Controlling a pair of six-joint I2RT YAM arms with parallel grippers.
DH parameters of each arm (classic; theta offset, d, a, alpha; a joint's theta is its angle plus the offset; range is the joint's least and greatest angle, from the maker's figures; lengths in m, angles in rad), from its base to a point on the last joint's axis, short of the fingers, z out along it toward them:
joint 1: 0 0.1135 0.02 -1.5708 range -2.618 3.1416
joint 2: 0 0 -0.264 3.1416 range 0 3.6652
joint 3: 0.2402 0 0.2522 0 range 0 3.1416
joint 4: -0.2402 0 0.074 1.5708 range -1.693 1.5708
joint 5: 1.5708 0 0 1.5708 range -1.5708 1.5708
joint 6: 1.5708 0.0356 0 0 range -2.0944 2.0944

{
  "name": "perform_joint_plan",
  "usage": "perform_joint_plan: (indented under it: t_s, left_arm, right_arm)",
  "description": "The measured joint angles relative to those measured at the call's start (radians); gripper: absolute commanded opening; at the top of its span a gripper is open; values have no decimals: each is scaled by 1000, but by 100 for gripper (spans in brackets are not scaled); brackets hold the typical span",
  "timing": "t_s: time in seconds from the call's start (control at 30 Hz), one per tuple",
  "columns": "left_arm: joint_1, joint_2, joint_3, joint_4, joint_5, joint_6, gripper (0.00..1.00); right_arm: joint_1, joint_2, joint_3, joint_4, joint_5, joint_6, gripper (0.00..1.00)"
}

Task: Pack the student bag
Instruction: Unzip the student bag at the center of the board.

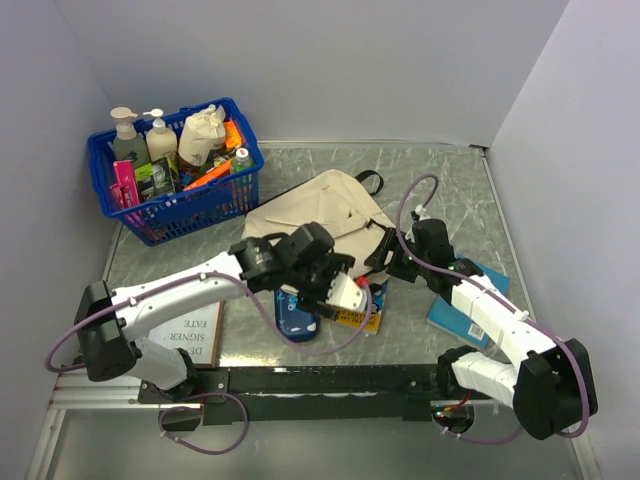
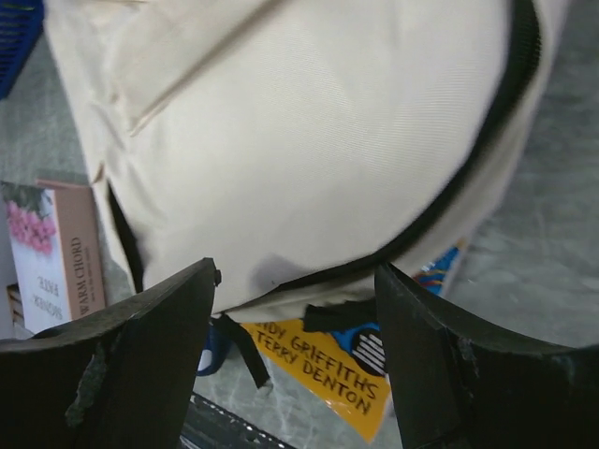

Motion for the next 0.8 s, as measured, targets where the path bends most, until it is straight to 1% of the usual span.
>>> perform_joint_plan:
  t_s: [0.13, 0.23, 0.37, 0.47, 0.5, 0.53, 0.57, 0.63, 0.67, 0.77, 0.8]
  left_arm:
    - [-59, -38, -117, 116, -18, 85, 83]
    - [-74, -40, -201, 211, -38, 145, 83]
    - [-74, -24, -270, 350, -72, 195, 82]
    - [-74, 5, -290, 461, -92, 220, 82]
    - [-74, 19, -294, 491, -97, 227, 81]
    - [-74, 35, -295, 519, -103, 230, 81]
    - [-74, 51, -295, 543, -110, 233, 81]
    - [-74, 80, -296, 578, -114, 235, 80]
    - [-76, 86, -297, 588, -115, 236, 80]
    - [-87, 90, -328, 639, -115, 256, 79]
    - [-91, 89, -341, 653, -113, 263, 79]
  right_arm:
    - [-42, 0, 0, -53, -13, -3, 77]
    - [-62, 4, 0, -55, -23, -3, 77]
    - [-86, 26, 0, -34, -43, -3, 72]
    - [-100, 58, 0, -15, -59, -3, 62]
    - [-106, 67, 0, -11, -63, -5, 53]
    - [-110, 79, 3, -8, -66, -3, 49]
    - [-114, 91, 8, -5, -71, -4, 42]
    - [-121, 109, 19, 3, -81, -3, 33]
    - [-122, 111, 24, 6, -84, -3, 26]
    - [-126, 110, 37, 24, -94, 1, 18]
    - [-126, 110, 41, 27, -98, 1, 17]
